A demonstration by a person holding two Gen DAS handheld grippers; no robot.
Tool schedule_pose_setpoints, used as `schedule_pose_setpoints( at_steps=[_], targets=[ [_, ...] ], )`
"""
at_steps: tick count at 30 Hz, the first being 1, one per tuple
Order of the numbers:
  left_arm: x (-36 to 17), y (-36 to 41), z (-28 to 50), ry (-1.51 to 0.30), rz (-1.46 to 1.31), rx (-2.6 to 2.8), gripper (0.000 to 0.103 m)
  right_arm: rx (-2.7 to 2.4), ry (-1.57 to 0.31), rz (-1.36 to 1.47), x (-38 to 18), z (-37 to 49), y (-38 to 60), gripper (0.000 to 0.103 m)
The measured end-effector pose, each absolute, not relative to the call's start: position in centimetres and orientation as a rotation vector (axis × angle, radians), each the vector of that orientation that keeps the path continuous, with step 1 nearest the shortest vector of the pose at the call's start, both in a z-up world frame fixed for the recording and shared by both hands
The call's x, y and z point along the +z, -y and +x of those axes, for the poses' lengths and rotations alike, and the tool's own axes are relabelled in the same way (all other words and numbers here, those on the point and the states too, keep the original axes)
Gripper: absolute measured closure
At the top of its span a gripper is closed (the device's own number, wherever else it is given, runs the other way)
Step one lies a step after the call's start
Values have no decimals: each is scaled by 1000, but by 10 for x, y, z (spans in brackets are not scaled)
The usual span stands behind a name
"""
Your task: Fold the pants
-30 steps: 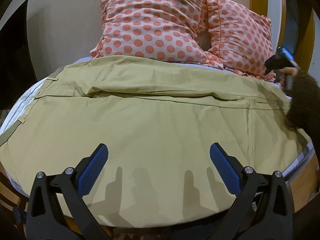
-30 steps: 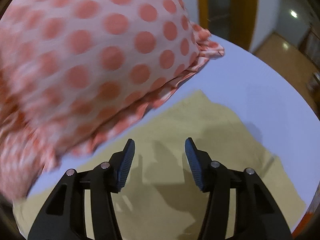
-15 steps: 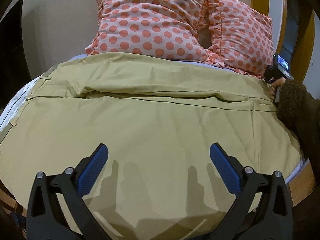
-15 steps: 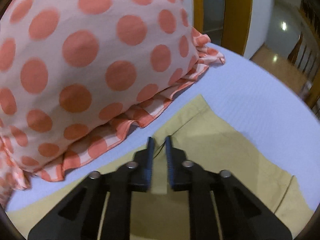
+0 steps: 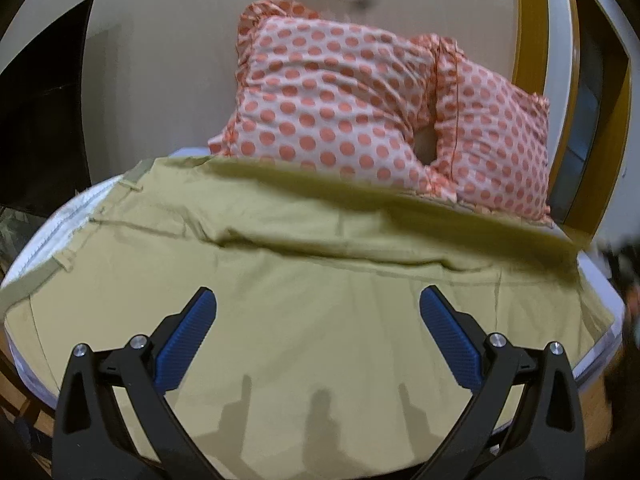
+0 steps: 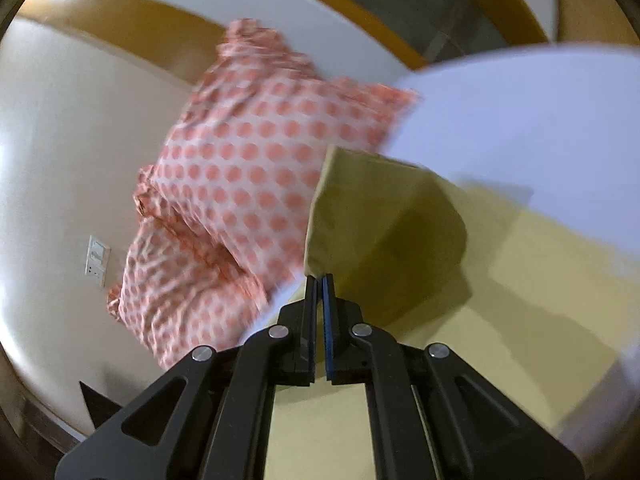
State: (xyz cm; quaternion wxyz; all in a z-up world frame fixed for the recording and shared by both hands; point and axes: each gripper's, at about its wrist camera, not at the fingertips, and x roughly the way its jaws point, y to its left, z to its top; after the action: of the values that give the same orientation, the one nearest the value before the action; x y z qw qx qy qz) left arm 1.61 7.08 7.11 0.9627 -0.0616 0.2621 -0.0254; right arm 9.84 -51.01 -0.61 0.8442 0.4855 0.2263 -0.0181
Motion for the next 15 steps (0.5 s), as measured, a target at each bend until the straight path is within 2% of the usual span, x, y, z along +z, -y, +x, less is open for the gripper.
schedule_pose_setpoints(
  at_steps=[2, 3, 5, 6, 7, 9, 11, 13, 15],
  targets=[
    [80, -75, 21, -508, -132, -70, 2, -49, -546, 1082, -25, 79, 514, 99],
    [86, -78, 26, -493, -146, -89, 2, -43, -590, 1109, -32, 78, 514, 95],
    [93, -84, 36, -487, -186, -132, 2, -60, -634, 1106, -33, 68, 513, 63],
    [95, -86, 40, -490, -204, -145, 2, -65, -636, 1102, -32, 63, 509, 37],
    [96, -90, 45, -500, -229, -150, 2, -66, -630, 1102, -31, 54, 507, 33],
    [95, -98, 53, -524, -280, -140, 2, -74, -643, 1086, -29, 49, 503, 34],
    [92, -106, 61, -553, -340, -125, 2, -93, -673, 1075, -32, 55, 501, 46],
    [87, -117, 73, -581, -416, -127, 2, -106, -696, 1081, -36, 64, 501, 65],
    [86, -122, 86, -604, -441, -116, 2, -142, -708, 1076, -38, 68, 503, 66]
  ],
)
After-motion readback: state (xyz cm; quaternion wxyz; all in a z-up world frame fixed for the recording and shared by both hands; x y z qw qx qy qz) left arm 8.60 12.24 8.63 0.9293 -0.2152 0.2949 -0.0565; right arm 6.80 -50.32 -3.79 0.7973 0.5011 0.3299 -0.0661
